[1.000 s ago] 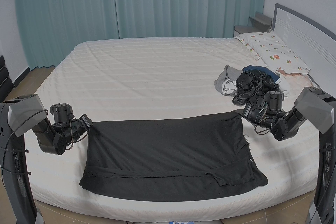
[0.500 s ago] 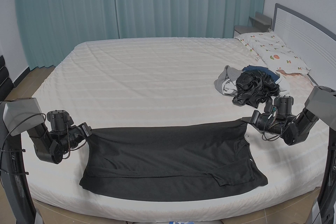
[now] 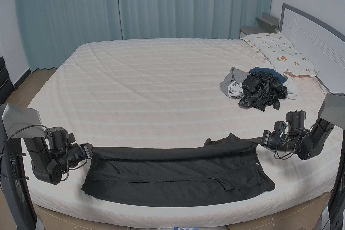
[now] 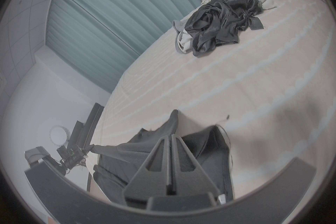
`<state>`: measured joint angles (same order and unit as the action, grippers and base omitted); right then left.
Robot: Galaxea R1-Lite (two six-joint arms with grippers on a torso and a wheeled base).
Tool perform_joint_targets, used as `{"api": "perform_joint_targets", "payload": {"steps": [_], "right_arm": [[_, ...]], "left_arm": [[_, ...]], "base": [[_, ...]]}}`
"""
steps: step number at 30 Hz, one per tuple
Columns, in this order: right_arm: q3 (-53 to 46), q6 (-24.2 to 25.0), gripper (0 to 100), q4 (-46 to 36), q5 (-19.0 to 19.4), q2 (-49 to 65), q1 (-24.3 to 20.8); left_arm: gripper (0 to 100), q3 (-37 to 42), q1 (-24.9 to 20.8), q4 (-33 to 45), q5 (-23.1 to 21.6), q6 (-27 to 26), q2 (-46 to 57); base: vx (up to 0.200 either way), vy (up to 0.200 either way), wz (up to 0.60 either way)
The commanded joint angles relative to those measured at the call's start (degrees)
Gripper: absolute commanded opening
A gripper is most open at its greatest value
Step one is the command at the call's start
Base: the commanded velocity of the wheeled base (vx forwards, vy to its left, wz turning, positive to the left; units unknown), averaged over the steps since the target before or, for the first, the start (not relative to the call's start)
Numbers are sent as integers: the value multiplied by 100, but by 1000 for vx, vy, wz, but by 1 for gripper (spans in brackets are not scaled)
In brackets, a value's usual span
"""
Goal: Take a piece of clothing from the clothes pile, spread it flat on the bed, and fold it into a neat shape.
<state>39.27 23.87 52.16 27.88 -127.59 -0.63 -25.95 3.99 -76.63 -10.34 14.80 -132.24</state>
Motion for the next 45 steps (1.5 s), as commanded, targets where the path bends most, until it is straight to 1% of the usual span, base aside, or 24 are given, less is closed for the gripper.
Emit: {"api": "perform_joint_targets", "payload": {"steps": [1,4,7,14,22,23,29,32,34,37,38,41,43,44,45], "right_arm": [[-341,-242,0,4,25,-73,-42],[-420,-330,0,4,16,-144,-42],[-464,-330,0,4,16,-179,-42],[-534,-401,0,4,-11,-240,-51],[-543,-427,0,4,-46,-311,-60],[-543,-409,100,-4,-37,-258,-60],[-604,-348,100,-4,-11,-3,-7],[-675,-330,100,-13,-2,190,28],[-719,-181,100,-4,-2,331,28],[-692,171,100,-4,-28,498,28],[-683,197,100,-4,-28,507,28],[-639,434,100,-4,-46,533,28],[-631,522,100,-4,-46,533,28],[-631,549,100,-4,-46,533,28],[-596,663,100,-4,-46,524,28]], "left_arm": [[0,389,-47,-238,5,-135,-311],[0,548,-73,-449,14,-179,-478],[0,741,-109,-836,14,-188,-715],[0,899,-153,-1337,67,-188,-970],[0,1022,-170,-1337,76,-179,-970],[100,1066,-170,-1337,76,-179,-935],[100,1198,-135,-1337,76,-118,-724],[100,1286,-21,-1337,76,-56,-513],[100,1356,67,-1337,67,76,-328],[100,1356,138,-1337,76,489,-65],[100,1356,138,-1337,76,533,-38],[100,1286,199,-1337,85,1095,269],[100,1242,217,-1337,67,1385,410],[100,1233,217,-1337,67,1438,436],[100,1119,217,-1337,49,1596,480]], "base": [[0,0,0],[0,0,0],[0,0,0],[0,0,0],[0,0,0],[0,0,0],[0,0,0],[0,0,0],[0,0,0],[0,0,0],[0,0,0],[0,0,0],[0,0,0],[0,0,0],[0,0,0]]}}
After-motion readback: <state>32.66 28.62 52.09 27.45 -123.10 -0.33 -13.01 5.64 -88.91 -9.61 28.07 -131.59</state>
